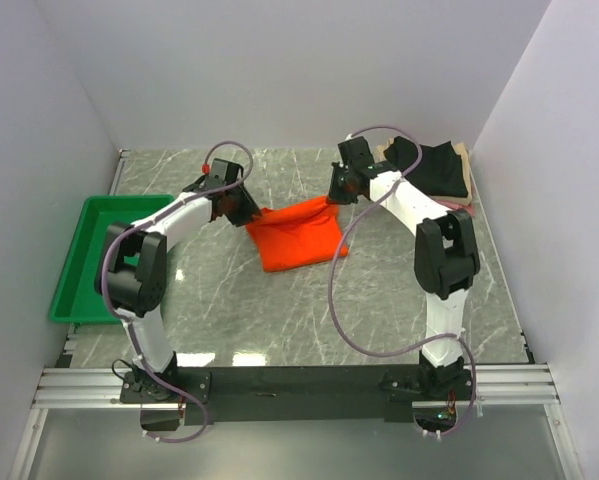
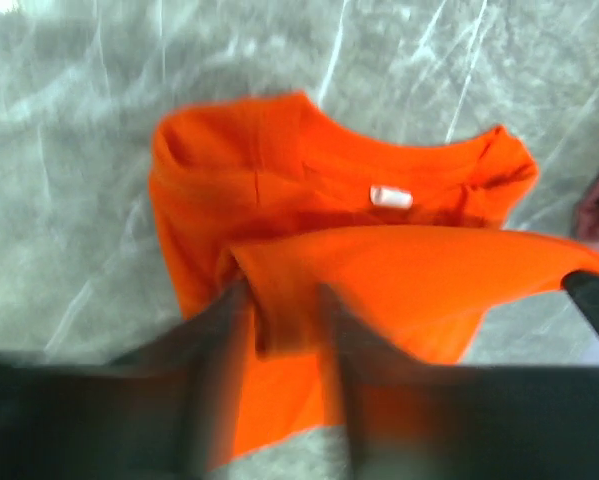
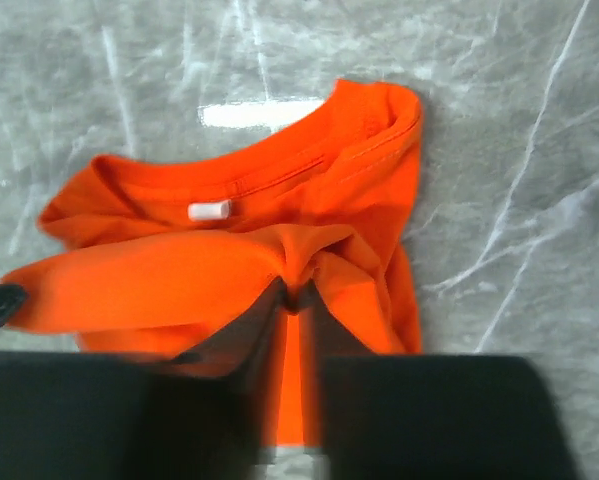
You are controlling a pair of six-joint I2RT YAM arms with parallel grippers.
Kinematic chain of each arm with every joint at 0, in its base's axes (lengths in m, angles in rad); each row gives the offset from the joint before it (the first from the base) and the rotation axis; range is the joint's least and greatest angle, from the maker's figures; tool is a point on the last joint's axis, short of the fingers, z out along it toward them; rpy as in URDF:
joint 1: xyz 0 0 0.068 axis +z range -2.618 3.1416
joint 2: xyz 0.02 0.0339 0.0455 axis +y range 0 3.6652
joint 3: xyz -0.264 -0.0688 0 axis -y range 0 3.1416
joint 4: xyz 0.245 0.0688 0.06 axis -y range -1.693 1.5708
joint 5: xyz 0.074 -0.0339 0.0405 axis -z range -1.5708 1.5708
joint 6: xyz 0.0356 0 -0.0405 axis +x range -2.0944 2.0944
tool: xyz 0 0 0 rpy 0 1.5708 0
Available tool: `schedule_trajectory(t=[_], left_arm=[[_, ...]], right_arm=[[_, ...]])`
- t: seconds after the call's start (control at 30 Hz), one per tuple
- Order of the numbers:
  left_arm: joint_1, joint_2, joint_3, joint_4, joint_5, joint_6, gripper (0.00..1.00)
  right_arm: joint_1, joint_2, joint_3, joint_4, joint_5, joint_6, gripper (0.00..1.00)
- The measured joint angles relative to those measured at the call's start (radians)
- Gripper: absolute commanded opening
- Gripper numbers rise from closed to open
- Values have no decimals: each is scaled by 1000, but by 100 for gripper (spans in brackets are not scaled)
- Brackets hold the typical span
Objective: Fold and stack the t-shirts
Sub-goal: Fold the tshirt, then neatly place the folded tshirt to the corner
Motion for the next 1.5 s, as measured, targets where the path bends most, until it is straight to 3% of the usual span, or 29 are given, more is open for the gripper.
schedule_trajectory(t=[0.03,0.07,0.1,0.13,0.3,0.47,0.63,0.97,1.23,1.33,1.37,1.4,1.5], left_arm=[[2,15,16,0,-5,7,93],[3,29,30,1,-11,12,99],[6,37,41,2,-14,6,99],[8,43,48,2,-21,5,99],[14,41,47,4,-43,7,99],[14,-23,-24,16,-69,10,99],[14,-74,-66,37,-63,31,99],[14,-247,-305,19,-81,38,99],[14,-580,-474,-87,-187,17,99],[14,-666,-503,-126,-214,0,99],[14,-693,-510,-139,-226,-4,99],[14,-716,-515,-155,-237,-10,99],[14,-783,-516,-194,-269,-23,99]], right_arm=[[-2,18,12,-5,1,3,52],[-4,34,26,-12,2,1,56],[-8,53,51,-27,3,-2,69],[-12,70,76,-33,3,1,71],[-25,80,118,-40,3,-16,79],[-26,-35,-78,20,-39,-50,87],[-26,-91,-203,45,-85,-95,89],[-17,-13,-161,50,-75,-155,93],[22,88,-119,9,14,-171,83],[46,118,-78,-14,78,-172,70],[54,131,-61,-25,101,-171,58],[61,142,-45,-35,122,-171,53],[80,154,-27,-43,145,-147,47]])
